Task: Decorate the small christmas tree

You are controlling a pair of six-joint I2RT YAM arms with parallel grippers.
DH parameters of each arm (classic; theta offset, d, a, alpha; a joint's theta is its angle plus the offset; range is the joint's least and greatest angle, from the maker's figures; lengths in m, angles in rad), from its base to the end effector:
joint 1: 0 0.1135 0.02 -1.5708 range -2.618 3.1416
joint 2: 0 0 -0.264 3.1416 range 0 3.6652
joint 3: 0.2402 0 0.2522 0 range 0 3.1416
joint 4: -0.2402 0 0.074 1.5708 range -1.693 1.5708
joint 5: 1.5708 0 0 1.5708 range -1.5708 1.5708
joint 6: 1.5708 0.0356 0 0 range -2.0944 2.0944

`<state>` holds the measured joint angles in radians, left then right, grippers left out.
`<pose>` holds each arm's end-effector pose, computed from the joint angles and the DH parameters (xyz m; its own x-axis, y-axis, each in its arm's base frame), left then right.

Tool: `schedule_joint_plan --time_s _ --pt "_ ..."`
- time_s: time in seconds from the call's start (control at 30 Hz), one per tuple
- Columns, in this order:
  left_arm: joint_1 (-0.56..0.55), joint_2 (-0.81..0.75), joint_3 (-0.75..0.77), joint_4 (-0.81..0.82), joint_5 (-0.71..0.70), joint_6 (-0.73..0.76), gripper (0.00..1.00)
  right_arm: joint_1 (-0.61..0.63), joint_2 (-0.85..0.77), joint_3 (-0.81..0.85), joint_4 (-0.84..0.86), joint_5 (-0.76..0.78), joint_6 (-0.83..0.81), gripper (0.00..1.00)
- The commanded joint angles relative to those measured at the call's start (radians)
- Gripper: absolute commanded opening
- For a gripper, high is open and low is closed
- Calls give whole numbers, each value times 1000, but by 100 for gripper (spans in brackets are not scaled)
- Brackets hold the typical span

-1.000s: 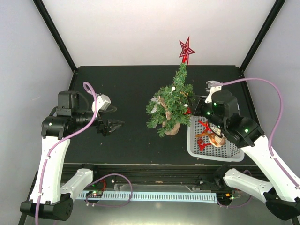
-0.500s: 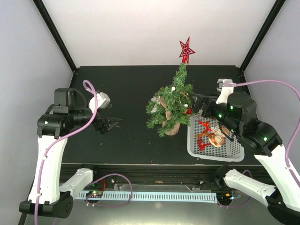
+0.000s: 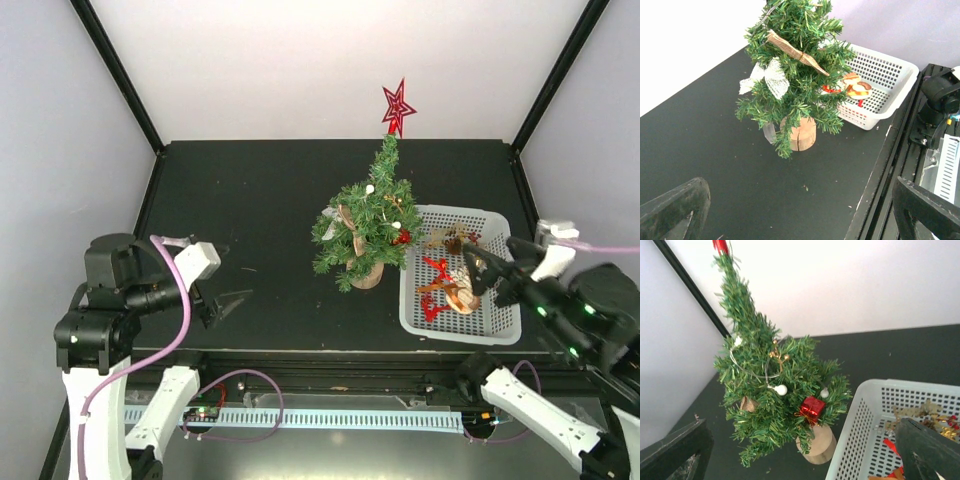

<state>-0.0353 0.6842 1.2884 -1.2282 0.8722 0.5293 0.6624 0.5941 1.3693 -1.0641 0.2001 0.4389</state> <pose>0.0606 -0.0294 0.4123 -0.1790 0.3313 -0.9264 0.8505 0.5254 0.0236 0.0348 0.0182 0.4445 -0.3956 0.2196 -0.8918 -0.3141 0.8801 0.3561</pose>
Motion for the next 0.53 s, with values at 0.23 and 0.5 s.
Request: schedule_joint_plan --time_s 0.23,0.5 --pt "137 -83 -80 -22 278 31 99 6 -152 80 -119 -88 -86 100" --pt "168 -117 -97 -30 338 30 99 6 -168 65 -131 -129 -100 100"
